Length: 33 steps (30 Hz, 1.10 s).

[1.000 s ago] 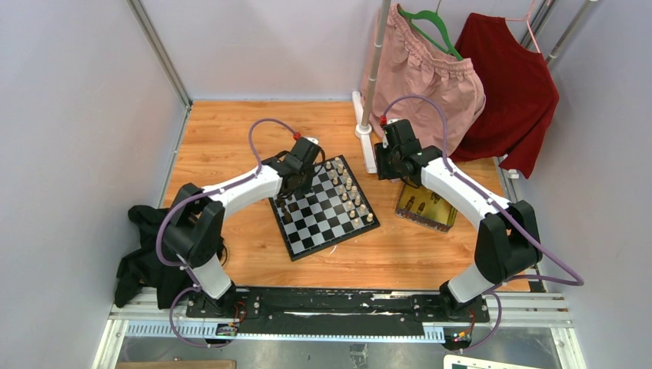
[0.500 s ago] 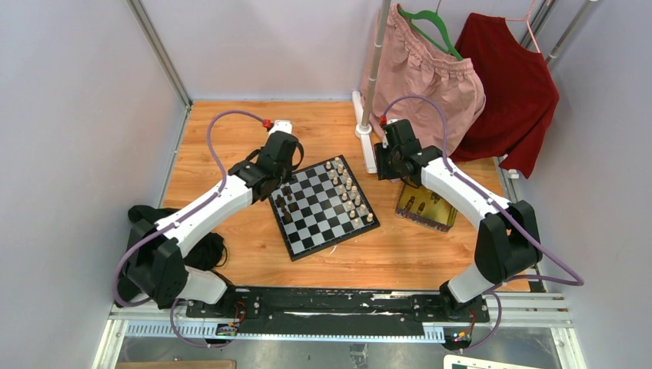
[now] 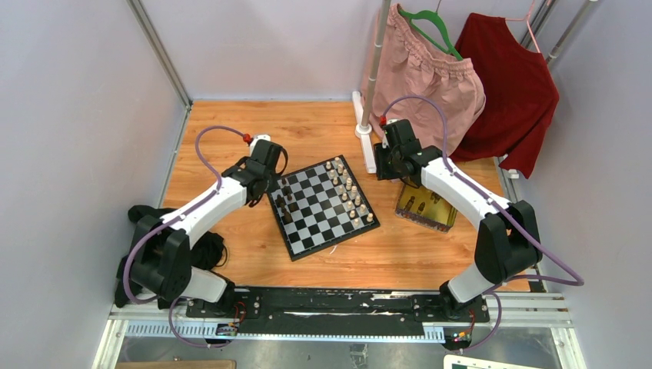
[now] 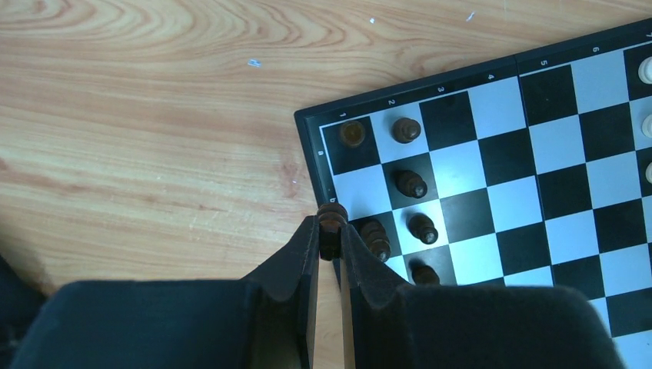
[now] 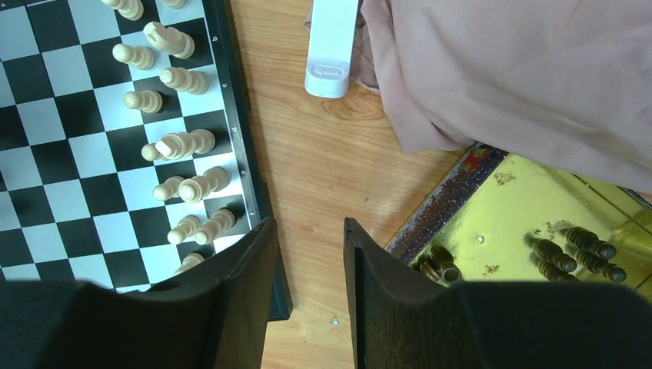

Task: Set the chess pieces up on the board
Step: Place the chess piece on the chessboard.

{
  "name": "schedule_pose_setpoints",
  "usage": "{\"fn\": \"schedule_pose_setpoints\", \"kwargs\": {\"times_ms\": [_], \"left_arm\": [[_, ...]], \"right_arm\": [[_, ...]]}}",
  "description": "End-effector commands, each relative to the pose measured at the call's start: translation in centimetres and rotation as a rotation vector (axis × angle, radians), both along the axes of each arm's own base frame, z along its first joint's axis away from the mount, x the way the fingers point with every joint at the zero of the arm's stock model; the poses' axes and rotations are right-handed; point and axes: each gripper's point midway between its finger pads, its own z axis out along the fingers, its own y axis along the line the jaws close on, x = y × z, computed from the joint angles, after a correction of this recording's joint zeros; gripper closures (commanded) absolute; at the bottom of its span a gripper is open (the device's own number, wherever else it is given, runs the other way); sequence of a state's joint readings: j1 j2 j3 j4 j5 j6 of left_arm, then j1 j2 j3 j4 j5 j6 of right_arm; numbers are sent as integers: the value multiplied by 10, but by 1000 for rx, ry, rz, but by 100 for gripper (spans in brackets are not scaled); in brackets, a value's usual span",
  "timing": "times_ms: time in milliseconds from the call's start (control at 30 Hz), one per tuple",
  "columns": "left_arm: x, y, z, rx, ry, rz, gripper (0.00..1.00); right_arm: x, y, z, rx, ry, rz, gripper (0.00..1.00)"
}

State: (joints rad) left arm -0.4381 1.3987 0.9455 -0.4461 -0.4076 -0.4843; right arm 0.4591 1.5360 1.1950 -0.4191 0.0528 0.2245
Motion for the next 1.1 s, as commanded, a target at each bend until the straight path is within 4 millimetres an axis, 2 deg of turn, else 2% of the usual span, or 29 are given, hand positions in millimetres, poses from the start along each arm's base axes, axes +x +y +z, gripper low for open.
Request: {"fn": "schedule_pose_setpoints", "kwargs": {"times_ms": [0,400,1067], "left_arm": [[8,-9,-4,-61,0,-2,100],[15,-20,-18,-88,33,-23,100],[27,-15,-29,-38,31,-6,100]], "right_arm": [[-2,-1,2,19,-1,-14,59],[-1,-2,-4,5,8,-12,59],[0,-1,-12,-3,22,-8,59]]}}
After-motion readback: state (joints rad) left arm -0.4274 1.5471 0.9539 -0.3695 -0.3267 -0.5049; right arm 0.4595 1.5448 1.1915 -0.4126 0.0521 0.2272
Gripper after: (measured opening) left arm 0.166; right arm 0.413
